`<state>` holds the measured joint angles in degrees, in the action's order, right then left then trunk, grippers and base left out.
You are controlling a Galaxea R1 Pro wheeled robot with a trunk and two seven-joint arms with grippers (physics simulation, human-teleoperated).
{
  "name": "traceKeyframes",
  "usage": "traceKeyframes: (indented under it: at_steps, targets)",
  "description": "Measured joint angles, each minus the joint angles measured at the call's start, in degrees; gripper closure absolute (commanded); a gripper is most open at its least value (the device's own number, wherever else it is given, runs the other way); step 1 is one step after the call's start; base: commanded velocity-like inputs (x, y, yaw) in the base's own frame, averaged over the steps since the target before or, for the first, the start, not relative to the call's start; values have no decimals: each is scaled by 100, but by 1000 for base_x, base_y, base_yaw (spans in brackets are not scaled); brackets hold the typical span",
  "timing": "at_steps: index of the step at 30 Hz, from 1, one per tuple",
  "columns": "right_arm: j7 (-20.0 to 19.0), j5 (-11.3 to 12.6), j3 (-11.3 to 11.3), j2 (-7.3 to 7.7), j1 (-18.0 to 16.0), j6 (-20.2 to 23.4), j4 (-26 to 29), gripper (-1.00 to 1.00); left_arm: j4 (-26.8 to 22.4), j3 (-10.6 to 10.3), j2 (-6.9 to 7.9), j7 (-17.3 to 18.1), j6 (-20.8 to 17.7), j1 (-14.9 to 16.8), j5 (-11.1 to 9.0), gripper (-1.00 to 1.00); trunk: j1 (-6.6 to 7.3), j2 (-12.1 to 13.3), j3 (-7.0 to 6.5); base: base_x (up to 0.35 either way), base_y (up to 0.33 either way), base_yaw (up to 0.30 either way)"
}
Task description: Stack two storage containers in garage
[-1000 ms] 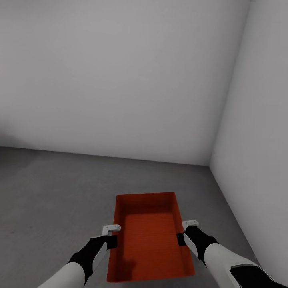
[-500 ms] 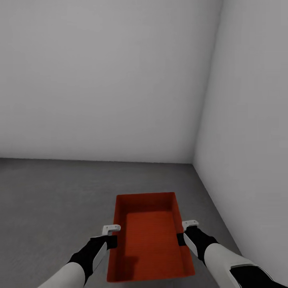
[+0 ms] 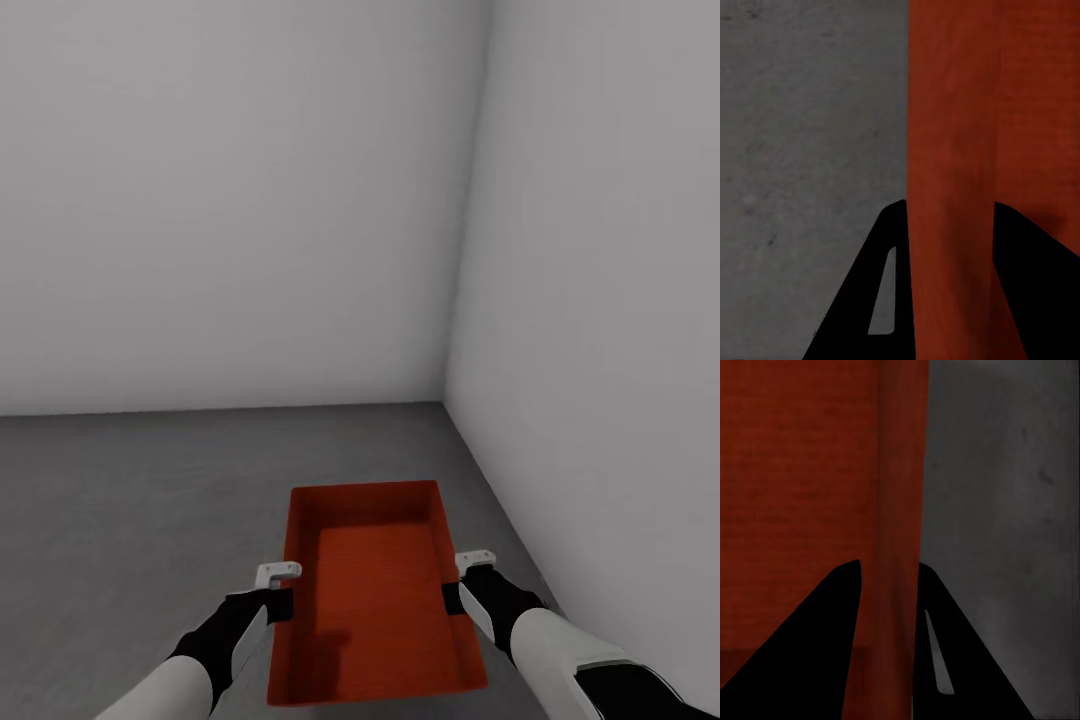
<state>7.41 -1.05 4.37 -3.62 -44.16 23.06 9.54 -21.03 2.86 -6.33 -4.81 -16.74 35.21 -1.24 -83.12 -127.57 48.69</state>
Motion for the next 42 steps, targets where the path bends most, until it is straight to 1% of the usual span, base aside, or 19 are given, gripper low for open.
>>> traceKeyframes:
  at_steps: [12,15,19,27,34,42]
  targets:
    - [0,1,-3,0,0,0,-1,100,-1,-2,0,0,0,2,-2,100,0,0,65,8,0,-251]
    - [-1,-4,-6,-1,-1,-1,-1,100,-2,-6,1,0,-2,1,2,100,2,0,77,166,0,-78]
    - [3,10,6,-2,-2,-4,-4,100,-5,-5,1,-1,-4,-1,3,100,1,0,80,92,0,134]
    - [3,11,5,-2,-2,-4,-3,100,-5,-8,1,0,-4,1,2,100,2,0,80,115,0,263]
    - [0,5,2,-1,-2,-3,-2,100,-3,-8,1,-1,-4,0,3,100,3,0,80,204,0,47]
    - [0,2,1,-1,-1,-2,-2,100,-3,-8,1,-1,-3,0,3,100,3,0,82,311,0,3]
